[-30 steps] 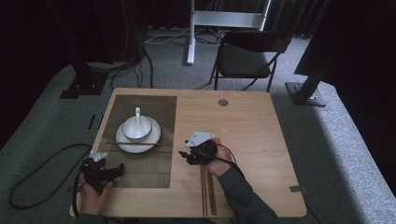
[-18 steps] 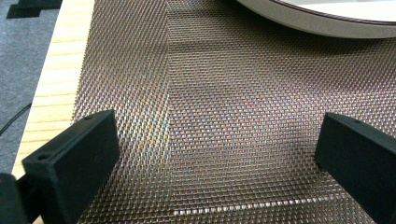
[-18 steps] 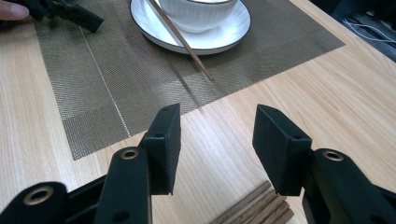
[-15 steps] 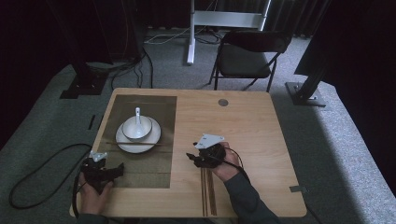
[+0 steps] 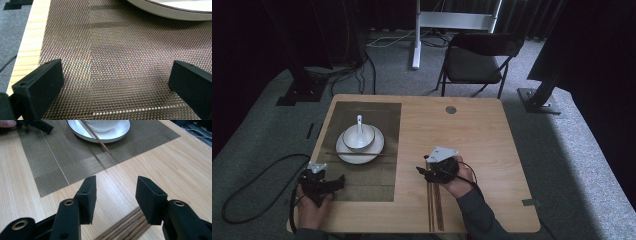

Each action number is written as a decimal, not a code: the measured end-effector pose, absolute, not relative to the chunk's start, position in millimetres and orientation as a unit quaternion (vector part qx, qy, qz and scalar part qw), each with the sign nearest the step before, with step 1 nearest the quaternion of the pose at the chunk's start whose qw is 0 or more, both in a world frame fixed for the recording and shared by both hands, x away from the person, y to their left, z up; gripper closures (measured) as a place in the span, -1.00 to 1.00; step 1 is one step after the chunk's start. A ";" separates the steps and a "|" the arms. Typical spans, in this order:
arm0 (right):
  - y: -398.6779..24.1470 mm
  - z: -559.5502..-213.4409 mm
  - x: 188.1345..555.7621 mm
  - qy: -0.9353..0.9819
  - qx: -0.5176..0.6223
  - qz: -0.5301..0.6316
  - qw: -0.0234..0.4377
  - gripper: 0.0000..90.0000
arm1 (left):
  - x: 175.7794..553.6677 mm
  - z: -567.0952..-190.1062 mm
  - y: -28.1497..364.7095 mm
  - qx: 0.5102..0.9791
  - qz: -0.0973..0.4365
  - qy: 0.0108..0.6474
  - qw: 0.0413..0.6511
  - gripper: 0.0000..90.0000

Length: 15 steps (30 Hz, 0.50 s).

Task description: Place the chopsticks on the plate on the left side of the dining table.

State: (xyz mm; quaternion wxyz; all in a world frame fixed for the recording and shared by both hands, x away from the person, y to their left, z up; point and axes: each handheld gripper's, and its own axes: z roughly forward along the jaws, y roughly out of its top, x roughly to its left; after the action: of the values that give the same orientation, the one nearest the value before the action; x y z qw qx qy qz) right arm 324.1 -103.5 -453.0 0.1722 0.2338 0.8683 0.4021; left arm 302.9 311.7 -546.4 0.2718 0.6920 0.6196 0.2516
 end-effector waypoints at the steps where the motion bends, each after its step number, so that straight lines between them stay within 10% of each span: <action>1: -104.4 -453.8 323.7 0.868 0.235 0.402 0.172 0.13 | 303.0 -546.4 311.7 0.692 0.251 0.620 0.272 -1.00; 15: -122.8 -463.9 316.9 0.868 0.253 0.393 0.169 0.12 | 303.0 -546.4 311.6 0.692 0.252 0.620 0.272 -1.00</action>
State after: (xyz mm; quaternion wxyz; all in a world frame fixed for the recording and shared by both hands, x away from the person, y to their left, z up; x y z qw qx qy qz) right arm 316.9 -122.8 -463.9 0.1693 0.2530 0.8676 0.3932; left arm 303.0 311.6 -546.4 0.2719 0.6919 0.6197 0.2516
